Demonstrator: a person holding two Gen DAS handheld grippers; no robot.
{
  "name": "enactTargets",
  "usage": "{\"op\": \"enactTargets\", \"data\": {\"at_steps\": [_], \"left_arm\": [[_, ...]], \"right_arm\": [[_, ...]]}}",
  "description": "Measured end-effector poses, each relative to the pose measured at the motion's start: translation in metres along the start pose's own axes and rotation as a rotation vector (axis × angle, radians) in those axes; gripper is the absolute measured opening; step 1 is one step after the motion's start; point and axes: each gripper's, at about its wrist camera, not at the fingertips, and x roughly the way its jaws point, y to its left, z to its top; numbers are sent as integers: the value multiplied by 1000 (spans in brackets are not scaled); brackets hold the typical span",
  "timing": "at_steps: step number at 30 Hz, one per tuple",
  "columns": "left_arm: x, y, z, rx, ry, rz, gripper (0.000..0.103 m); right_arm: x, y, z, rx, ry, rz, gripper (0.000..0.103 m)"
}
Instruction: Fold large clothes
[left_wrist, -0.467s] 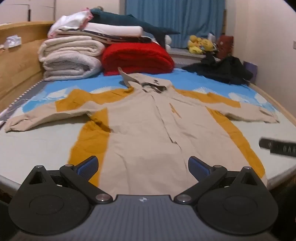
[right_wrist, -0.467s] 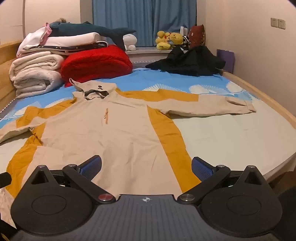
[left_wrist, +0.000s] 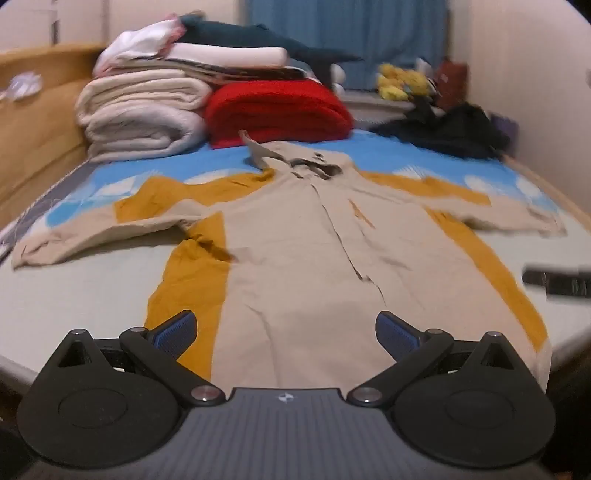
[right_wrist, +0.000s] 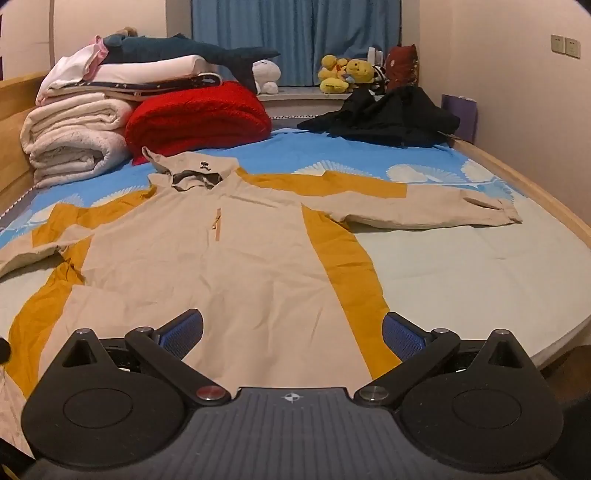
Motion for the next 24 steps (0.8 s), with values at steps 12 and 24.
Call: {"op": "enactTargets", "data": {"at_steps": [12,24], "left_arm": [[2,10,10,-20,-81,13,103],[2,-1,2,17,-97,12,101]], "right_arm": [[16,16,3,-42,-2,18,102],[14,12,49,-13,-102,66,102]]}}
